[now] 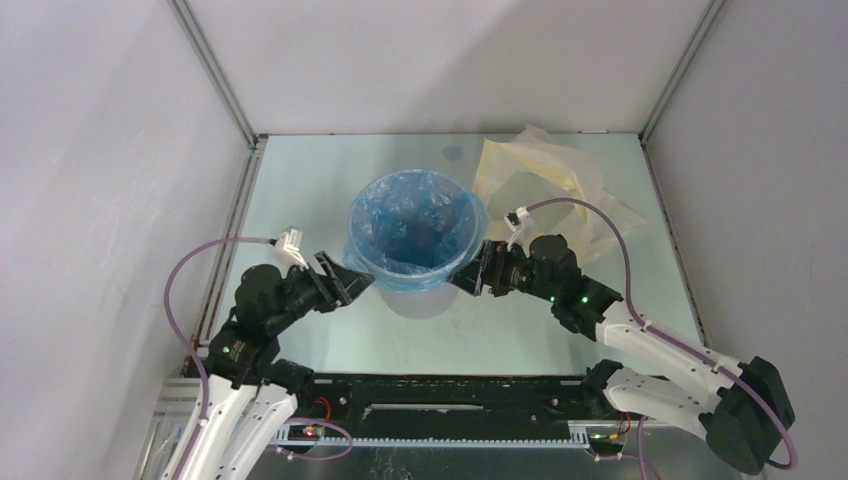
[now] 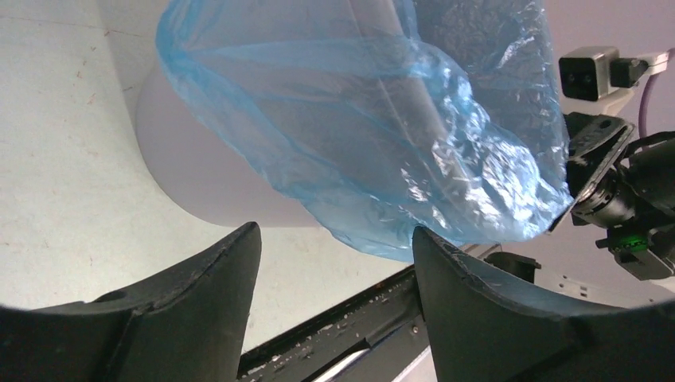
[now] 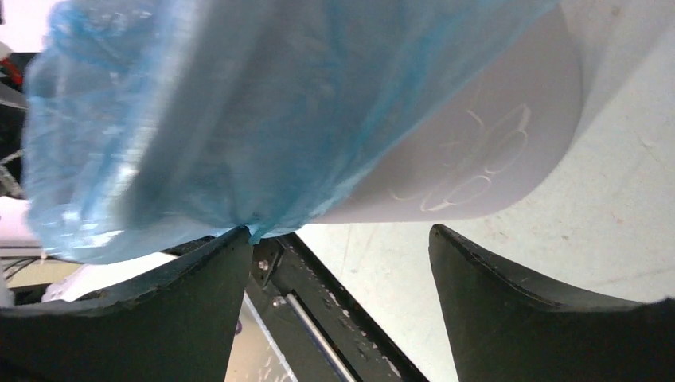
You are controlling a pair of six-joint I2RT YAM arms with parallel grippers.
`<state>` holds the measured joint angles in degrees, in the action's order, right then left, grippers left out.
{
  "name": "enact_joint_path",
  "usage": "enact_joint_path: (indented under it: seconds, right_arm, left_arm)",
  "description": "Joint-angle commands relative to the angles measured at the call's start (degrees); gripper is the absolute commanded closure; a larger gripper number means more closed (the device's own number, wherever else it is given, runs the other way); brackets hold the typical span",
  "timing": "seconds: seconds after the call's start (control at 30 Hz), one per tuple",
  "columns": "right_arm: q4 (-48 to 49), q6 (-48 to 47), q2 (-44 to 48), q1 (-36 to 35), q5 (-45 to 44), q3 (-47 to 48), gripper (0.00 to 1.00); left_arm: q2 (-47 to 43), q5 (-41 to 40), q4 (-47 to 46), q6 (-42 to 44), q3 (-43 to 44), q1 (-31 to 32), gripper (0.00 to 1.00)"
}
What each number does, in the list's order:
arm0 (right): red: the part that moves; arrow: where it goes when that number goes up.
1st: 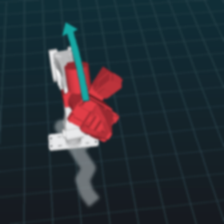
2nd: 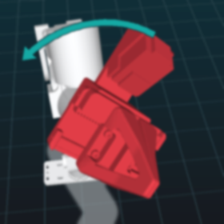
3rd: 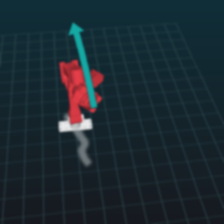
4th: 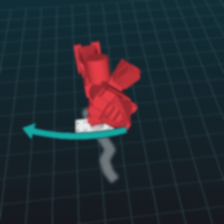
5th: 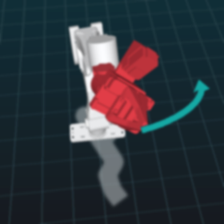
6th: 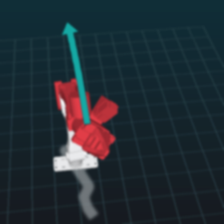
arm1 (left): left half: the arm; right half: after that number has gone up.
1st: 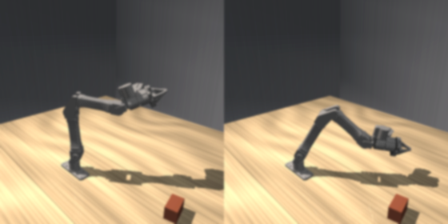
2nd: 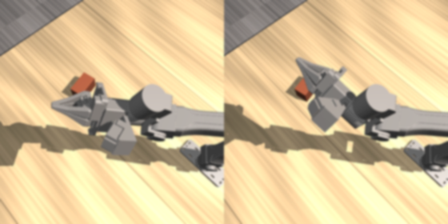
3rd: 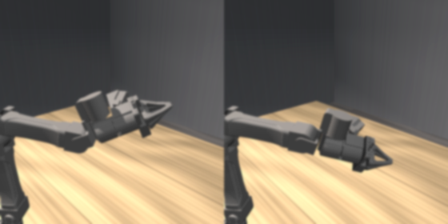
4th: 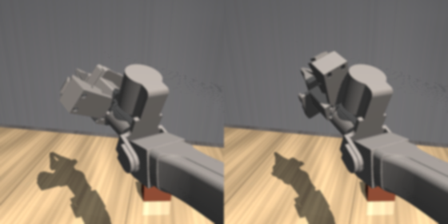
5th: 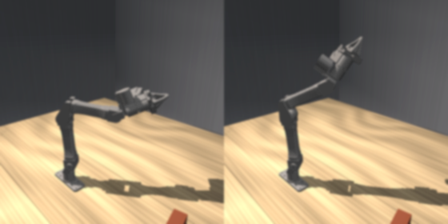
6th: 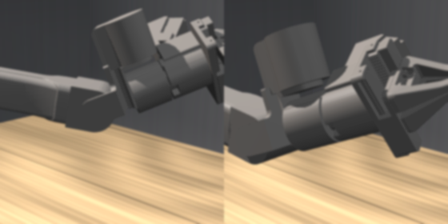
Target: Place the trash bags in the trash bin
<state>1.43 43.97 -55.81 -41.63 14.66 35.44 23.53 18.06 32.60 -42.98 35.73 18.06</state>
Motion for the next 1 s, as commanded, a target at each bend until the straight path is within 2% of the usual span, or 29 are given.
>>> enact_joint_path:
  seconds: [0.0,0.2,0.37,0.53,0.63,0.7,0.83,0.97]
  right_arm:
    - [3.36,-0.59,-1.69,-0.21,-2.64,-2.48,0.16]
    - [3.63,-1.99,-4.97,-0.21,-3.65,-3.16,0.17]
    - [3.02,-3.5,-5.33,-0.21,-4.81,-3.19,0.17]
    - [0.38,-5.92,-0.4,-0.23,-8.67,-3.19,0.17]
    - [-3.44,-7.74,4.5,-0.21,-12.46,-3.12,0.18]
    - [-6.0,-9.36,8.02,-0.21,-14.52,-2.72,0.19]
    - [-11.03,-13.69,12.94,-0.08,-20.0,1.28,0.25]
    - [-16.26,-20.09,13.67,-0.2,-22.04,9.3,0.37]
  left_arm:
    - [1.8,-2.04,-3.95,2.03,-2.69,-0.39,0.25]
    - [3.65,-4.87,-7.76,2.88,-8.79,-0.39,0.28]
    - [3.66,-5.85,-7.67,2.68,-9.54,-0.4,0.3]
    - [6.22,-9.93,-4.34,1.69,-8.28,-0.38,0.34]
    - [6.11,-13.88,-0.17,1.91,-5.51,-0.39,0.32]
    - [3.03,-18.85,1.84,2.02,-4.37,-0.33,0.3]
    - [-4.26,-28.34,5.23,1.72,-2.17,-0.38,0.27]
    - [-6.05,-30.32,7.02,3.59,1.91,-0.39,0.28]
